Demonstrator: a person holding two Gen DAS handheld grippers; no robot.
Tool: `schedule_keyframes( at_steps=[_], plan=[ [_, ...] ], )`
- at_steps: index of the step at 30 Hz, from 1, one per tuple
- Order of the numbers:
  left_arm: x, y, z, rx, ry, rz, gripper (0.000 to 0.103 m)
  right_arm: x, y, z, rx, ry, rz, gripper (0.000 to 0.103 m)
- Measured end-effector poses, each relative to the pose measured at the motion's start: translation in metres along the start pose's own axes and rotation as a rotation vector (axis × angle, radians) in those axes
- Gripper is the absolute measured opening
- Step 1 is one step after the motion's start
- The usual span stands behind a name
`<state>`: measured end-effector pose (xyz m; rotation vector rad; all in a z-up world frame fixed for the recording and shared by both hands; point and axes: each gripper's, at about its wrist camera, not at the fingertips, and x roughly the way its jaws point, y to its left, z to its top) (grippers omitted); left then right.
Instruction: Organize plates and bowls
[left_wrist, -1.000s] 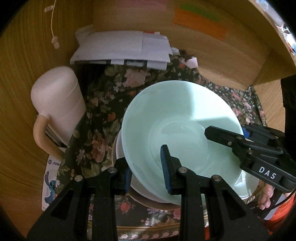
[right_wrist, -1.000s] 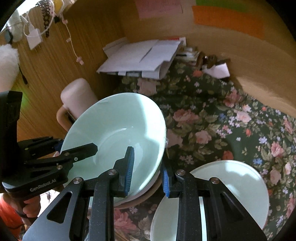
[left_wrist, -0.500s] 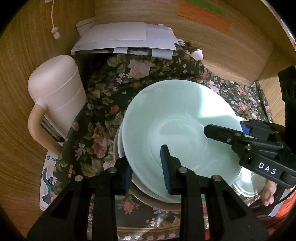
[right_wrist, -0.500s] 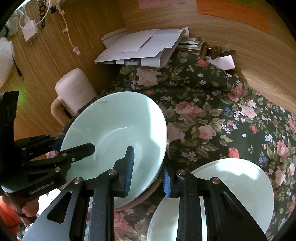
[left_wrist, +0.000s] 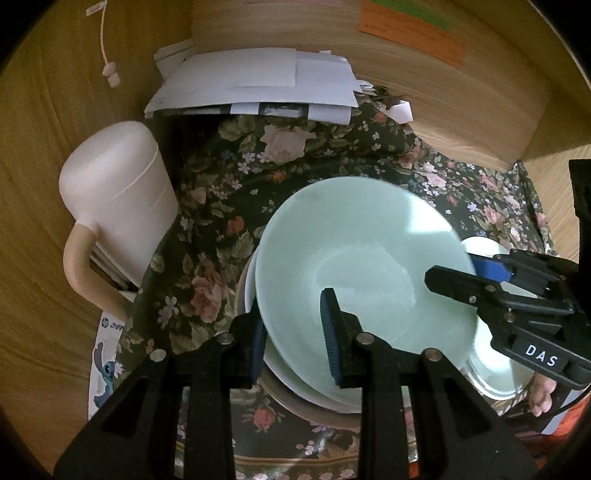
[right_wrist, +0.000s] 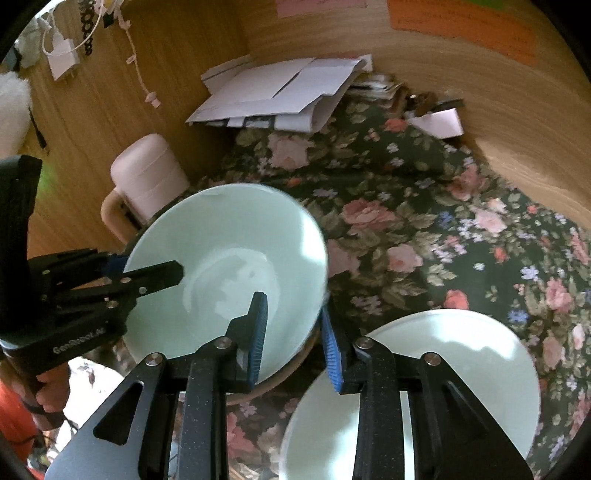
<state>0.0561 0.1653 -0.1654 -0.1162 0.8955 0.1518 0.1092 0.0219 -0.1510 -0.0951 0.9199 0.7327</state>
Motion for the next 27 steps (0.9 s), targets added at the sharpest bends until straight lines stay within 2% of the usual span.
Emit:
schedule_keyframes(
  at_steps=[7,10,12,15,23,27],
  plan=[
    [-0.004,0.001,0.009,-0.008,0.007,0.006,0.033,-0.006,-0.005,0.0,0.011,-0.011,0.008,0.032],
    [-0.014,-0.001,0.009,0.017,-0.051,0.045,0.045,-0.007,-0.007,0.0,0.011,-0.011,0.008,0.035],
    [-0.025,-0.006,0.011,0.051,-0.103,0.057,0.048,-0.008,-0.007,-0.001,0.011,-0.011,0.011,0.038],
    [-0.033,-0.007,0.013,0.063,-0.118,0.044,0.053,-0.008,-0.007,-0.001,0.008,-0.014,0.011,0.039],
    [-0.014,0.009,-0.001,-0.012,-0.036,0.028,0.053,-0.003,-0.004,-0.003,0.004,0.014,0.004,0.044],
    [-0.005,0.022,-0.013,-0.071,0.008,-0.007,0.053,0.007,-0.003,-0.006,0.009,0.053,0.017,0.044]
  ],
)
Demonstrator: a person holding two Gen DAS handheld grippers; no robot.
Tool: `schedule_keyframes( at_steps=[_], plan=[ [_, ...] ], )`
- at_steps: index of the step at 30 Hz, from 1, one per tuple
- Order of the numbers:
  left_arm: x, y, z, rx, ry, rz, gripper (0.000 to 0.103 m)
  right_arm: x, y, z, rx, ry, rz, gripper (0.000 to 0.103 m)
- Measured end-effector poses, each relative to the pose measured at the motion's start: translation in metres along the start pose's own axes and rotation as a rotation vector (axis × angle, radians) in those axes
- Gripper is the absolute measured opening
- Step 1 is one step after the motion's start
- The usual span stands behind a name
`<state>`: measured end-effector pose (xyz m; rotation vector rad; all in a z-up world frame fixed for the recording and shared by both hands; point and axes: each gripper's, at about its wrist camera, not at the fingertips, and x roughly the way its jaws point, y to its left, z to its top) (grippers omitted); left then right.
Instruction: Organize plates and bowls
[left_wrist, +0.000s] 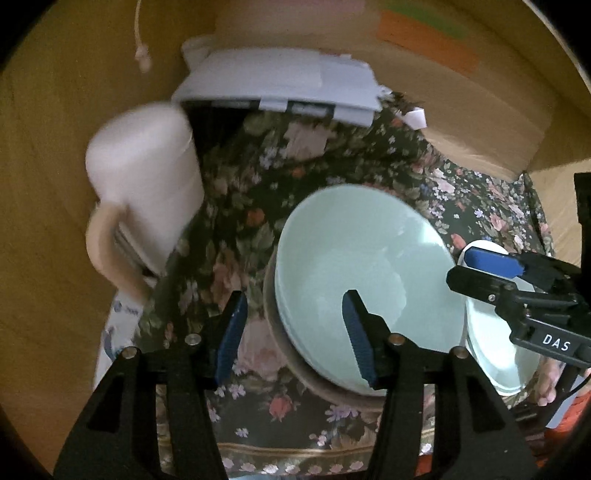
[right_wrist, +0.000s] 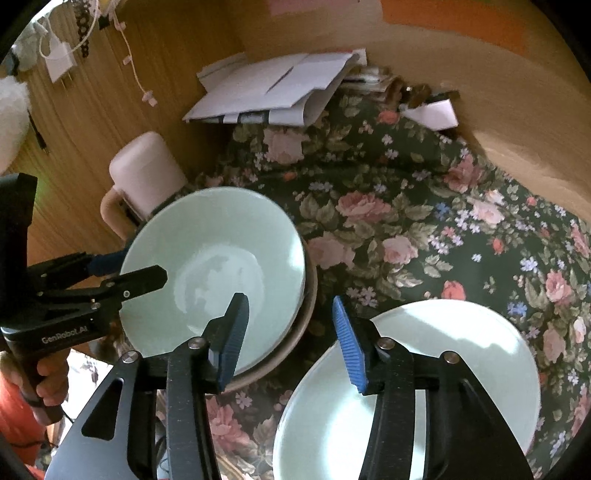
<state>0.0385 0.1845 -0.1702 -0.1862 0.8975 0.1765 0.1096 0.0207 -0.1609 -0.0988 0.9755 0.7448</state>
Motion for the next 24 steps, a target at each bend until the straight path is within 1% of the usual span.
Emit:
schedule_keyframes(
  at_steps=[3,8,11,15,18,19,21,24],
  plan=[
    [0.007,0.005,-0.007,-0.034,0.039,-0.034,0.053,0.008,0.001,-0.001,0.0,0.019,0.0,0.044],
    [0.011,0.004,-0.011,-0.047,0.053,-0.072,0.054,0.02,0.005,-0.003,-0.009,0.06,0.013,0.044],
    [0.018,0.002,-0.013,-0.056,0.081,-0.107,0.054,0.029,0.006,-0.005,-0.008,0.081,0.023,0.044],
    [0.027,0.0,-0.014,-0.065,0.097,-0.121,0.054,0.037,0.006,-0.005,-0.008,0.1,0.033,0.044],
    [0.03,-0.001,-0.014,-0.062,0.097,-0.131,0.053,0.04,0.006,-0.004,0.002,0.099,0.044,0.043],
    [0.029,-0.002,-0.014,-0.059,0.093,-0.134,0.052,0.041,0.007,-0.003,-0.001,0.097,0.035,0.043],
    [0.029,-0.003,-0.014,-0.055,0.084,-0.129,0.052,0.042,0.006,-0.003,0.001,0.089,0.027,0.039],
    [0.029,-0.001,-0.014,-0.061,0.078,-0.135,0.052,0.042,0.003,-0.001,0.015,0.085,0.032,0.037]
  ],
)
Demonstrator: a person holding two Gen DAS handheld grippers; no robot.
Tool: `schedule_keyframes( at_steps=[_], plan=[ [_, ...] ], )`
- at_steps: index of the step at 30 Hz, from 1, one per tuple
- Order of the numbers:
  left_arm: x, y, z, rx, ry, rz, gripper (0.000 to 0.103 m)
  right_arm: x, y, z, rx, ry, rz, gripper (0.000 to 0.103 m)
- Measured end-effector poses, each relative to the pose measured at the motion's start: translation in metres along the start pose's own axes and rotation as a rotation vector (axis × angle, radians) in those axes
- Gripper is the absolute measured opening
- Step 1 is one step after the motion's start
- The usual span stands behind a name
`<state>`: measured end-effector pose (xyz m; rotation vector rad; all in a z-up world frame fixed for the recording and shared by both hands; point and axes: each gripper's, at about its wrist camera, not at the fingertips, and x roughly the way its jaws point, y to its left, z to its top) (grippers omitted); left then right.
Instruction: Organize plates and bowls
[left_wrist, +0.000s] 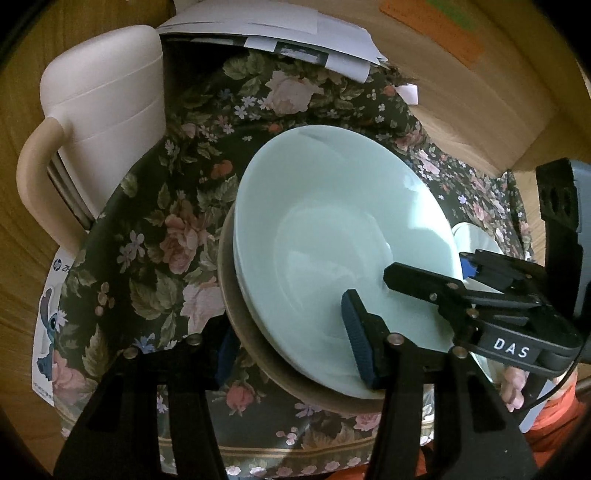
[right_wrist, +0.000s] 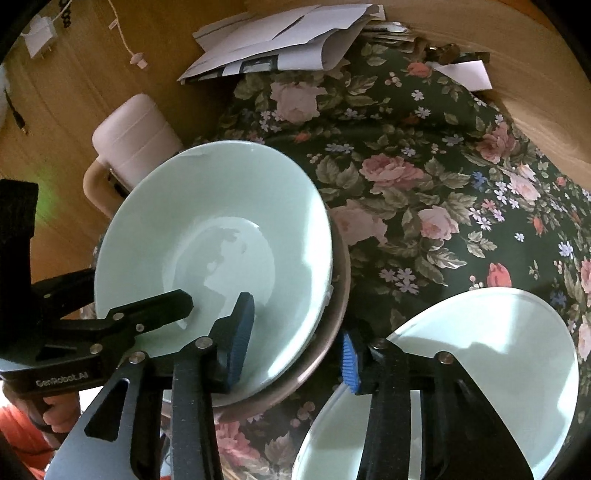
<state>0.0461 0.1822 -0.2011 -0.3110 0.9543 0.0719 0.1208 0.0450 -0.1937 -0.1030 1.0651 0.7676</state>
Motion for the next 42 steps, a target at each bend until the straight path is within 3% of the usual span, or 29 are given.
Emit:
schedule_keyframes(
  at_steps=[9,19,30,42],
  plan=[
    [-0.003,-0.007,0.001,0.004,-0.015,0.042,0.051,-0.004,-0.002,-0.001,0.027,-0.009,0.004,0.035],
    [-0.014,-0.016,0.007,0.002,-0.033,0.029,0.051,-0.036,-0.005,-0.005,0.042,-0.076,-0.005,0.035],
    [-0.038,-0.052,0.02,0.065,-0.1,-0.006,0.05,-0.085,-0.019,-0.007,0.068,-0.186,-0.034,0.035],
    [-0.041,-0.105,0.026,0.152,-0.109,-0.05,0.048,-0.126,-0.053,-0.025,0.127,-0.247,-0.093,0.035]
  ],
)
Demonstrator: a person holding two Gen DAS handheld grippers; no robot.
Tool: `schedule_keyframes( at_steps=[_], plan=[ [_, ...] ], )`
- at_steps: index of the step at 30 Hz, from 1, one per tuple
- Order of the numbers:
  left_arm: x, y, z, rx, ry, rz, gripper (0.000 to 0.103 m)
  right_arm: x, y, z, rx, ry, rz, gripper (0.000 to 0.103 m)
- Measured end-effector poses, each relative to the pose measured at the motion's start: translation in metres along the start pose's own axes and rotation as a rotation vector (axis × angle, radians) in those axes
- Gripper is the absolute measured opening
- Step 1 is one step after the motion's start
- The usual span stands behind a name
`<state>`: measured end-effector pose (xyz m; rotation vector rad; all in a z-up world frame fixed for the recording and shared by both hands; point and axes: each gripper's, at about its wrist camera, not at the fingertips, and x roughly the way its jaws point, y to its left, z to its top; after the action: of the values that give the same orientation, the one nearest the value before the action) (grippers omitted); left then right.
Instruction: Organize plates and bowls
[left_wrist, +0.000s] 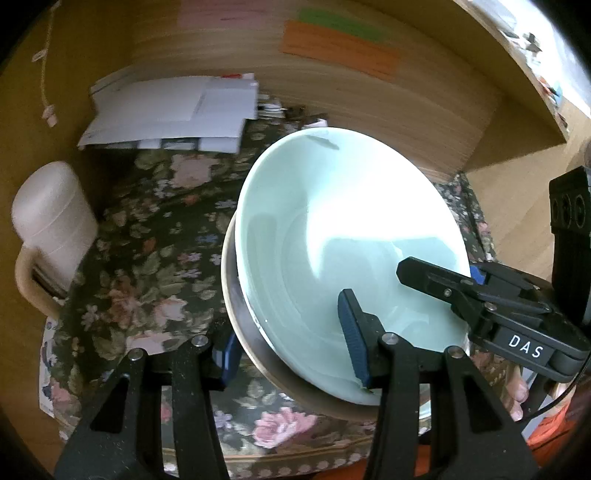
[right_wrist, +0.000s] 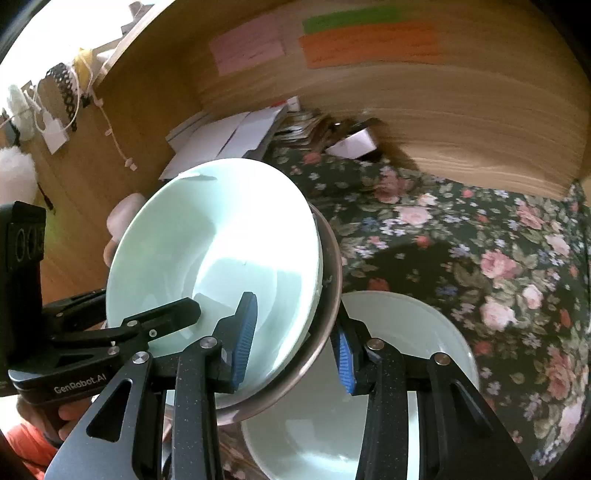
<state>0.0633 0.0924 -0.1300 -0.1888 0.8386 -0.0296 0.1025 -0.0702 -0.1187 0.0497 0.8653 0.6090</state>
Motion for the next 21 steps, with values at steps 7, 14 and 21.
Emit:
schedule_keyframes(
  at_steps=[7,14,21],
  plan=[
    [0.006,-0.028,-0.001,0.047,0.011,-0.035,0.048,-0.023,-0.022,-0.008,0.032,-0.023,-0.04,0.035],
    [0.016,-0.055,-0.005,0.085,0.033,-0.065,0.048,-0.035,-0.042,-0.018,0.062,-0.025,-0.071,0.035],
    [0.027,-0.071,-0.011,0.095,0.061,-0.083,0.048,-0.037,-0.056,-0.026,0.084,0.001,-0.082,0.035]
  ],
)
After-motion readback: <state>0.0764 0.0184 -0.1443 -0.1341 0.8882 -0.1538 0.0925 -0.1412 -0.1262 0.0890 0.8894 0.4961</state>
